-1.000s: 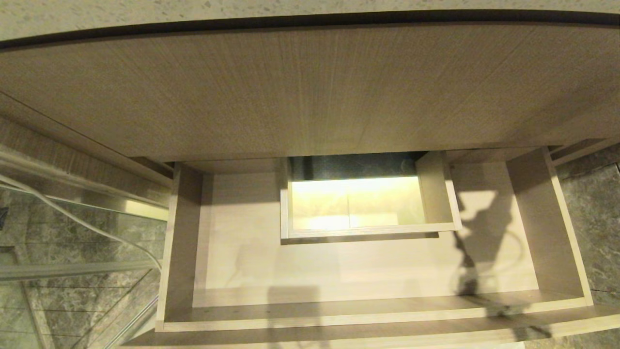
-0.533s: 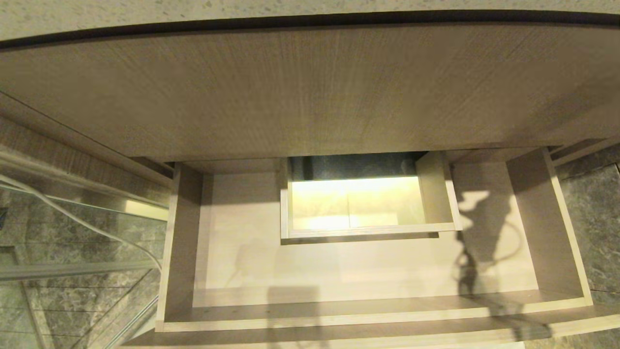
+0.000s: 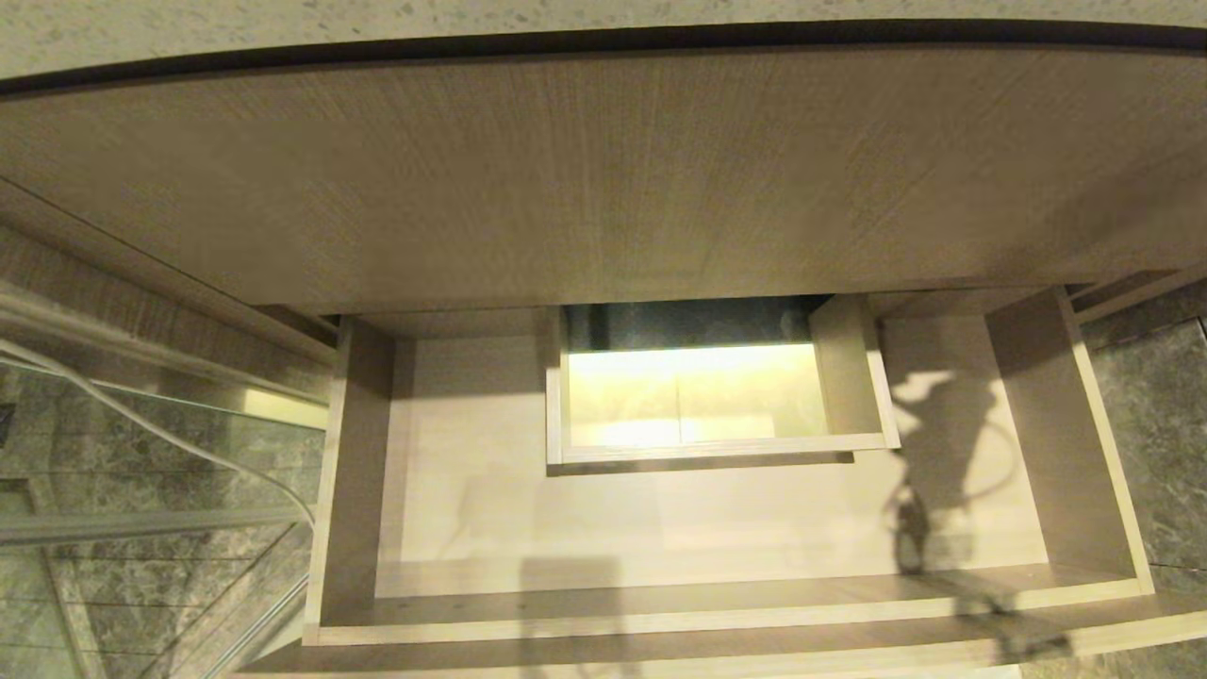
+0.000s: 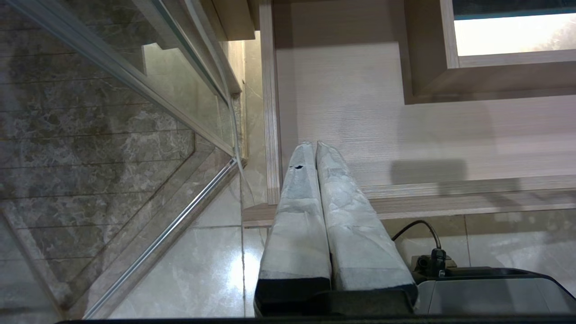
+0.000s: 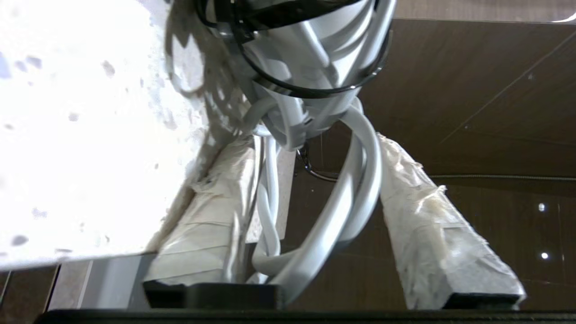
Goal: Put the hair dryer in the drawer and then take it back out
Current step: Pick up the hairdryer
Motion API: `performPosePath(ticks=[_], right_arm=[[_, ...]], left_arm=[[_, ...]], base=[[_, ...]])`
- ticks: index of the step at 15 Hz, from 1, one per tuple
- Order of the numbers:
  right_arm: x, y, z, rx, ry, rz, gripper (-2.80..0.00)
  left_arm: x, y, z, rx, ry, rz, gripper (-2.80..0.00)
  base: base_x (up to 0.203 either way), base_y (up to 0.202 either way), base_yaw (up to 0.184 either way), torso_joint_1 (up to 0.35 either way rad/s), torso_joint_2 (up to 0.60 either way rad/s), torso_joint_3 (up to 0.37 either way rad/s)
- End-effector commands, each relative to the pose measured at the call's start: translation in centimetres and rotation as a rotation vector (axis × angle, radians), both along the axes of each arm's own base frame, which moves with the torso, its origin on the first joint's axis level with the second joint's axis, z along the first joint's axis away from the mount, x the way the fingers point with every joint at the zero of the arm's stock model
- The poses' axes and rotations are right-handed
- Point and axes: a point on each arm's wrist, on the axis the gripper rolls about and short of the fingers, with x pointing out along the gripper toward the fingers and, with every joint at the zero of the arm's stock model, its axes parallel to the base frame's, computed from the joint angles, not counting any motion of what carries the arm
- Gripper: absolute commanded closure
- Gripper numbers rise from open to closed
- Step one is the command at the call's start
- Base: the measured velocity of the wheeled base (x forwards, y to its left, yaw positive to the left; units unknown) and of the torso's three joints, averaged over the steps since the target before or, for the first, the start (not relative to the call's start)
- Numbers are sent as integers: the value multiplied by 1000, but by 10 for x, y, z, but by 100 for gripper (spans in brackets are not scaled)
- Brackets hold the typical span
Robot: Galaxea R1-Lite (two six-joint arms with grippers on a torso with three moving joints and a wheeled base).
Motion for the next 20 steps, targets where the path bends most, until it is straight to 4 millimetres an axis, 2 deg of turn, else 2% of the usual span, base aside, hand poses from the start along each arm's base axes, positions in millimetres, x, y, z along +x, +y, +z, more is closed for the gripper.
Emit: performPosePath(ticks=[1,4,9,15,20], right_arm=[[-1,0,0,-5,1,-4,0],[-15,5,4,-16,-30,-4,0],[-72,25,11,-37,-115,1,0],[-163,56,8,-35,-301,42,0],[-240,84,-14,-71,-459,62,0]], left_arm=[[0,0,0,0,0,0,0],[0,0,0,0,0,0,0],[0,0,0,0,0,0,0],[0,0,0,0,0,0,0],[0,0,0,0,0,0,0]], base=[[0,0,0,0,0,0],[0,0,0,0,0,0],[0,0,0,0,0,0],[0,0,0,0,0,0],[0,0,0,0,0,0]])
